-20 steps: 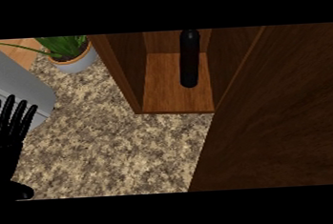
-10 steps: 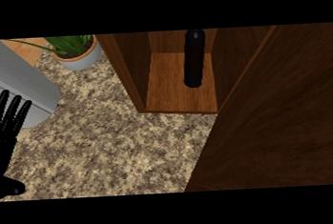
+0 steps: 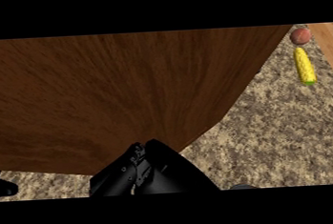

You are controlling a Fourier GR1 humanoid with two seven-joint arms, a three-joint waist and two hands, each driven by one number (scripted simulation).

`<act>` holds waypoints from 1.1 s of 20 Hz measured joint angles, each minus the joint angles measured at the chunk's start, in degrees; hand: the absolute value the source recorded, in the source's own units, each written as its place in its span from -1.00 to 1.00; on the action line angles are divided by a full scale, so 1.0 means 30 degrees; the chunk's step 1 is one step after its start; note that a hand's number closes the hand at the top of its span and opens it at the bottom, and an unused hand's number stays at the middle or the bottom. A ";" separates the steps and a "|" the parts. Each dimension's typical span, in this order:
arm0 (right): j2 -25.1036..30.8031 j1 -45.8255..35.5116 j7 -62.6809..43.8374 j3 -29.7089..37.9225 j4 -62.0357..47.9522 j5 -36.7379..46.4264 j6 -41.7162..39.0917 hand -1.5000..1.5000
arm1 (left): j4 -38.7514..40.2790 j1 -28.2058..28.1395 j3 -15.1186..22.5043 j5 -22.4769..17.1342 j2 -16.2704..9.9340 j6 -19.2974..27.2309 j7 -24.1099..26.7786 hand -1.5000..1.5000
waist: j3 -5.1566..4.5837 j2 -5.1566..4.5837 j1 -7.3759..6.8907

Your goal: Pick up the wine, place it into the cabinet and close the cabinet

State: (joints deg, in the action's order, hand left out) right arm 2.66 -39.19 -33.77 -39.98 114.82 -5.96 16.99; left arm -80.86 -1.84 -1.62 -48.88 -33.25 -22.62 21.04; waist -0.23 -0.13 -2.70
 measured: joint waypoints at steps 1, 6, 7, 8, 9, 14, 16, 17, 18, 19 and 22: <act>-0.0187 -0.0922 -0.0136 0.0208 -0.0695 -0.0354 0.0376 1.00 | 0.0026 0.0127 -0.0171 -0.0058 -0.0029 0.0108 -0.0124 -1.00 | 0.0009 0.0006 0.0092; -0.0668 -0.4517 0.0676 0.1592 -0.4652 -0.2517 0.1561 1.00 | 0.0784 0.0322 -0.0772 0.0020 -0.0122 -0.0419 -0.0190 -1.00 | 0.0042 -0.0002 0.0305; -0.0712 -0.4993 0.1027 0.1770 -0.5357 -0.2930 0.1755 1.00 | 0.0740 0.0287 -0.0832 0.0161 -0.0085 -0.0417 -0.0184 -1.00 | 0.0046 -0.0001 0.0330; -0.0754 -0.5100 0.1265 0.2281 -0.5851 -0.3307 0.1438 1.00 | 0.0570 0.0052 -0.0959 0.0165 -0.0086 -0.0495 -0.0186 -1.00 | 0.0047 0.0007 0.0367; -0.0787 -0.5306 0.1554 0.2811 -0.6519 -0.3712 0.1072 1.00 | 0.0630 -0.0045 -0.1111 0.0101 -0.0133 -0.0708 -0.0210 -1.00 | 0.0051 0.0005 0.0396; -0.0863 -0.5823 0.2824 0.3699 -0.8776 -0.5138 0.0979 1.00 | 0.1300 0.0349 -0.1535 0.0364 0.0079 -0.1173 -0.0347 -1.00 | 0.0061 0.0011 0.0578; -0.0876 -0.5467 0.3082 0.4120 -0.9234 -0.5180 0.0674 1.00 | 0.1421 0.0495 -0.1687 0.0580 0.0206 -0.1109 -0.0432 -1.00 | 0.0063 0.0022 0.0657; -0.0880 -0.5433 0.3147 0.4277 -0.9512 -0.5142 0.0602 1.00 | 0.1341 0.0655 -0.1766 0.0530 0.0305 -0.0961 -0.0608 -1.00 | 0.0065 0.0028 0.0680; -0.0785 -0.5250 0.3646 0.4606 -1.0166 -0.5192 0.0110 1.00 | 0.1044 0.0464 -0.1738 0.0613 0.0423 -0.0885 -0.0633 -1.00 | 0.0067 0.0030 0.0646; -0.0661 -0.5010 0.4189 0.4889 -1.0747 -0.5199 -0.0393 1.00 | 0.1081 0.0576 -0.1715 0.0741 0.0591 -0.0807 -0.0602 -1.00 | 0.0067 0.0018 0.0660; -0.0589 -0.4938 0.5056 0.5611 -1.1673 -0.5119 -0.1728 1.00 | 0.1043 0.0425 -0.2010 0.0805 0.0707 -0.1031 -0.0676 -1.00 | 0.0017 0.0148 0.0635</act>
State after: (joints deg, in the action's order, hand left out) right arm 0.90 -54.00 -18.60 -23.15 79.80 -21.32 11.80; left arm -77.73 -0.56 -7.65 -46.47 -31.13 -25.72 19.02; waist -0.18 0.31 -0.80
